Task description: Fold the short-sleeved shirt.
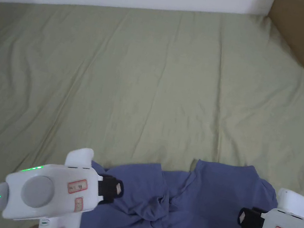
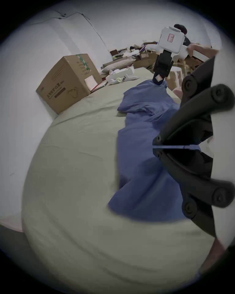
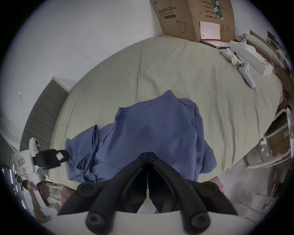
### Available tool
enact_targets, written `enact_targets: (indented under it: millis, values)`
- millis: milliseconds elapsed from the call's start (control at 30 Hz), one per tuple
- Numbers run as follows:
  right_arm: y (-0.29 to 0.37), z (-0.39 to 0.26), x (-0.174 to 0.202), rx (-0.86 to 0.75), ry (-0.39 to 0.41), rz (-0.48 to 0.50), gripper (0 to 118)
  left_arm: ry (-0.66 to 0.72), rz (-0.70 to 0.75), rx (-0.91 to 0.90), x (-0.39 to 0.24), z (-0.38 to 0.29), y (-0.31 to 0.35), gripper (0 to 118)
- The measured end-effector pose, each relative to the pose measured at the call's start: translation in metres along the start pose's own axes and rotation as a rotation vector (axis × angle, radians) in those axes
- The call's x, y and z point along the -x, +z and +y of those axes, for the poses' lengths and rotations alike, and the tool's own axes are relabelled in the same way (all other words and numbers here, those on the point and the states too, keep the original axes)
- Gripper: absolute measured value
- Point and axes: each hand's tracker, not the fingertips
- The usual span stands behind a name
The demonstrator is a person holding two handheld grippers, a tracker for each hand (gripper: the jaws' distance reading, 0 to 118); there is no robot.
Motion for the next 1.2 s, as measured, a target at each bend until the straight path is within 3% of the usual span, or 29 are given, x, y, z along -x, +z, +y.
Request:
enact_targets:
  millis: [100, 300, 400, 533, 833, 1067, 1200]
  values:
    - [-0.004, 0.0, -0.004, 0.008, -0.009, 0.011, 0, -0.015, -0.049, 0.074, -0.012, -0.017, -0.026, 3]
    - [-0.01, -0.001, -0.018, 0.038, -0.024, 0.035, 0, -0.132, 0.018, 0.156, -0.044, -0.03, -0.056, 3]
    - [-0.011, -0.002, -0.022, 0.043, -0.014, 0.014, 0, -0.13, -0.089, 0.153, -0.049, -0.021, -0.055, 3]
    - [-0.013, -0.005, -0.026, 0.052, -0.036, 0.02, 0, -0.2, 0.011, 0.191, -0.069, -0.029, -0.072, 3]
    - [-0.012, -0.005, -0.025, 0.056, -0.027, 0.006, 0, -0.112, -0.115, 0.189, -0.067, -0.031, -0.07, 3]
    - [-0.007, -0.004, -0.012, 0.056, 0.0, 0.006, 0, -0.17, -0.183, 0.293, -0.071, -0.058, -0.088, 3]
    - [0.0, 0.001, -0.003, 0.047, 0.027, 0.0, 1, -0.106, -0.219, 0.227, -0.051, -0.042, -0.059, 8]
